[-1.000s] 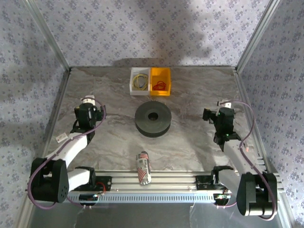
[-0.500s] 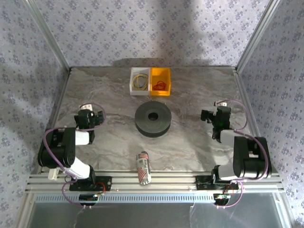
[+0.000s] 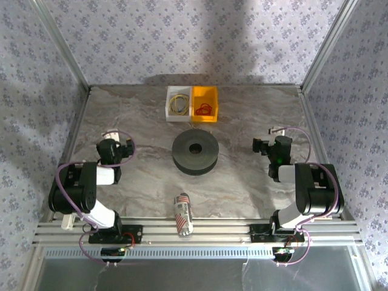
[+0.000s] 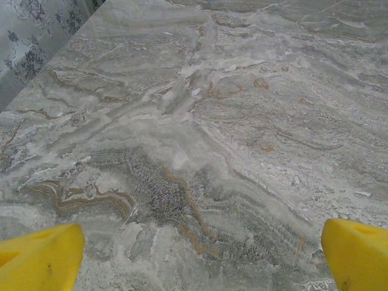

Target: Wrap the cables

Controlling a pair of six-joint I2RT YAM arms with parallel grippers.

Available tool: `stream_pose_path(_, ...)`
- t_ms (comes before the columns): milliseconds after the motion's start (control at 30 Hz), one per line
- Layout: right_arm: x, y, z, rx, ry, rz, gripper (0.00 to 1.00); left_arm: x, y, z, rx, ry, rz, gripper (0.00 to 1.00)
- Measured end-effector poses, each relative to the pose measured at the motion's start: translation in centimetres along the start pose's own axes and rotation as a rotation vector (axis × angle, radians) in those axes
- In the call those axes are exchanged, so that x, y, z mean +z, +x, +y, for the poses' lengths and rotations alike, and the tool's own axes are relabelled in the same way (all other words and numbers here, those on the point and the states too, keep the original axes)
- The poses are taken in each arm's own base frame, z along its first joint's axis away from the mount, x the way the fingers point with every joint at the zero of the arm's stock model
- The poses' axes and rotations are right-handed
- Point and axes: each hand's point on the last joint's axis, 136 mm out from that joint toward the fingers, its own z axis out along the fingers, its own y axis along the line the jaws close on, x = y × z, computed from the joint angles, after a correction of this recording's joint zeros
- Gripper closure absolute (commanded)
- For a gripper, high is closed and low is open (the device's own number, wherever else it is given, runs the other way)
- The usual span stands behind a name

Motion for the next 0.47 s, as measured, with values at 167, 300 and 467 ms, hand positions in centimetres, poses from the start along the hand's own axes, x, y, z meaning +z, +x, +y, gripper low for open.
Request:
stream_pose_path(167,0.0,-0.42,-0.01,0.0,0.0,-0.017,0.0,-0.02,0.01,-0.23,0.003,0.005,0.0,0.0)
stream_pose_path(300,-0.01,-0.5,-0.01,0.0,0.0,-0.02,0.0,-0.02,0.01,-0.23,0.003,0.005,0.0,0.0)
stream_pose_path(467,-0.01,-0.51,0.0,0.0,0.0,-0.021,0.0,-0.02,0.01,-0.23,0.003,0.005,0.0,0.0)
